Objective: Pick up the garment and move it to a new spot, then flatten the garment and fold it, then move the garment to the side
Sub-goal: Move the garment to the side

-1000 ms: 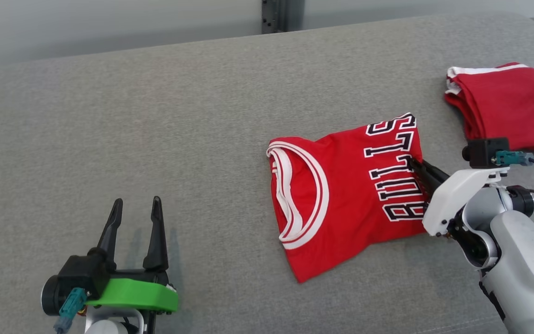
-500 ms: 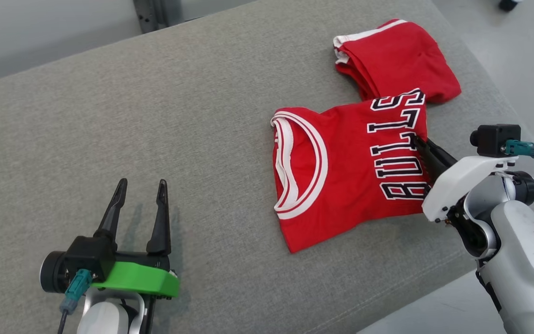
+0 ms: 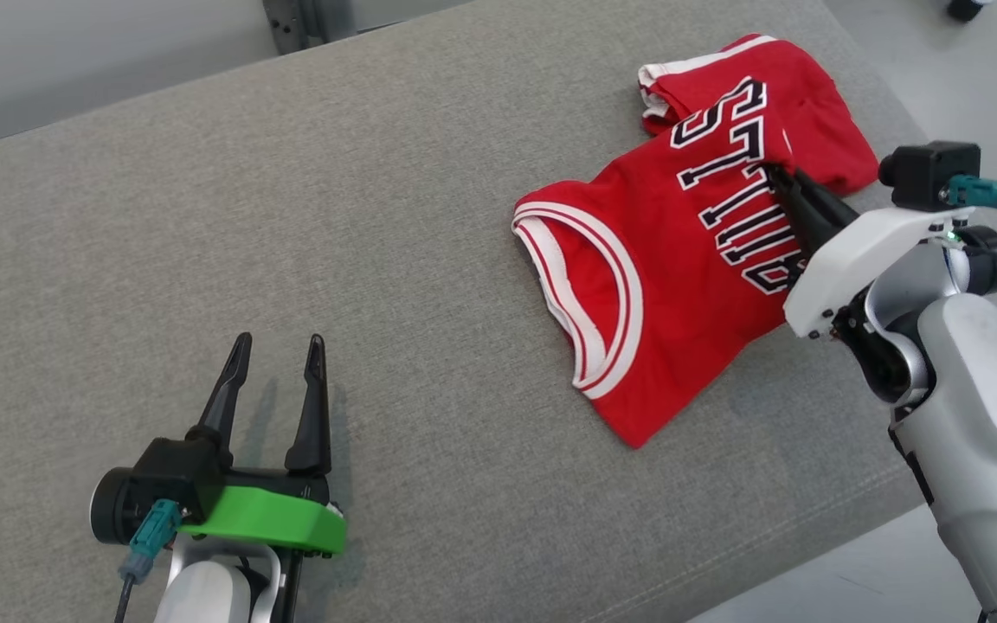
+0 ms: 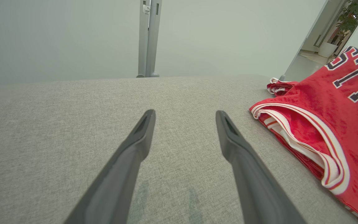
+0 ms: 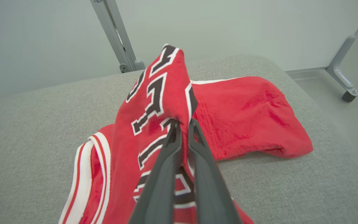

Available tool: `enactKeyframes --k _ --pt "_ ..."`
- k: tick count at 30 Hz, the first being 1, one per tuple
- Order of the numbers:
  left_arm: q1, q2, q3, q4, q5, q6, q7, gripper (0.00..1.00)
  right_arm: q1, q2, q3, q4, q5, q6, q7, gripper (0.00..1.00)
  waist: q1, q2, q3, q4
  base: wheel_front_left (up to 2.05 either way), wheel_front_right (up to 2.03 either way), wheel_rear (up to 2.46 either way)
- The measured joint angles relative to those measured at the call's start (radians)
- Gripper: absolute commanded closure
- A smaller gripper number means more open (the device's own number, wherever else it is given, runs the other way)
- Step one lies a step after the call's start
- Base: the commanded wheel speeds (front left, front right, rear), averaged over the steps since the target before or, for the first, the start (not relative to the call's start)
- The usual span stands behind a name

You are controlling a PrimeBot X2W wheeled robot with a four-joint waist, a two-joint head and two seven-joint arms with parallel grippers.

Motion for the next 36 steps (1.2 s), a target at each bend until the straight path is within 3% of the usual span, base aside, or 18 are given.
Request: enactKeyframes --k 15,26,36 --pt "0.006 -0.015 -0.005 -0.017 -0.013 0.004 0.000 0.00 -0.170 -0.114 -0.116 0.091 -0.067 0.000 0.031 1.00 0.0000 0.0000 -0.014 0.152 0.00 0.00 0.00" --pt "-0.015 -0.016 -0.012 -0.032 0.013 0.000 0.000 0.00 -0.251 -0.219 -0.242 0.219 -0.174 0.000 0.054 1.00 0.0000 0.0000 0.082 0.197 0.00 0.00 0.00" --pt "-0.059 -0.010 -0.031 -0.040 0.040 -0.011 0.000 0.00 -0.330 -0.279 -0.394 0.385 -0.368 0.000 0.058 1.00 0.0000 0.0000 0.191 0.251 0.00 0.00 0.00"
